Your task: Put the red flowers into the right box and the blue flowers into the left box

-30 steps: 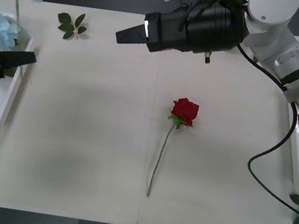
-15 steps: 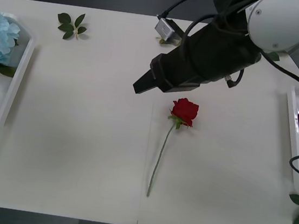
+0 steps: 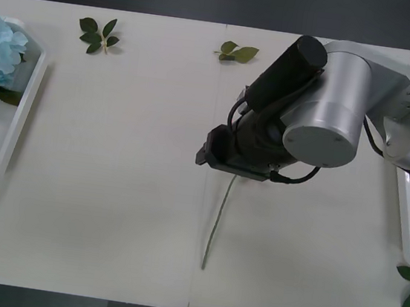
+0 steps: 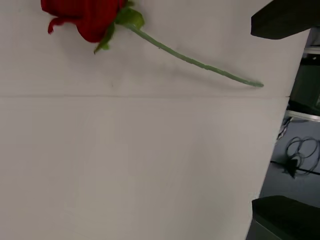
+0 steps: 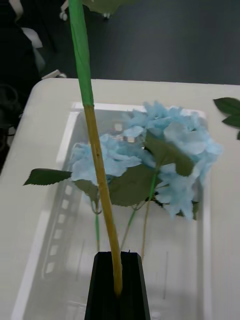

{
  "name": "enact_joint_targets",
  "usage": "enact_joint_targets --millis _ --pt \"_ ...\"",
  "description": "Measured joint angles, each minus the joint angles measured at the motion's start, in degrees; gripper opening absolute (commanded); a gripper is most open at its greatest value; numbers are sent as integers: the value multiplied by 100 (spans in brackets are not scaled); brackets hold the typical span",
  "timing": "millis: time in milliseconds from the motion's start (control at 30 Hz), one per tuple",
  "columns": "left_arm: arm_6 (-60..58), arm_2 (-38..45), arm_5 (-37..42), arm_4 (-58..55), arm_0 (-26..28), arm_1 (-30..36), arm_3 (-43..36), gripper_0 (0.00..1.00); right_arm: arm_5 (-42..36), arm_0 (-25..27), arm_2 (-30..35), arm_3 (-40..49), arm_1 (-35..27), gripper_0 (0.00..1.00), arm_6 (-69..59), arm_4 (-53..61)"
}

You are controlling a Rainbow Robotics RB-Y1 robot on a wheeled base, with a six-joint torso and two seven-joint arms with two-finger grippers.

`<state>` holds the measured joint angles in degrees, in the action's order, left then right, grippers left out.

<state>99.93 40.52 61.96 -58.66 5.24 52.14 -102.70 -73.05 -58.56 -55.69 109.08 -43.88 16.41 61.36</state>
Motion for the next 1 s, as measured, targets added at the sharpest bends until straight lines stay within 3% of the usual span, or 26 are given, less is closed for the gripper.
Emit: enact_joint_targets --millis 367,833,1000 --pt "0 -417 -471 1004 268 -509 1 0 168 0 -431 -1295 603 91 -266 -430" --pt "-1 -865 -505 1531 268 -1194 61 0 655 0 -1259 -1925 632 92 -402 -688" --pt "-1 -1275 -1237 1567 268 -1206 573 0 713 0 -1329 -2200 657 92 -402 -688"
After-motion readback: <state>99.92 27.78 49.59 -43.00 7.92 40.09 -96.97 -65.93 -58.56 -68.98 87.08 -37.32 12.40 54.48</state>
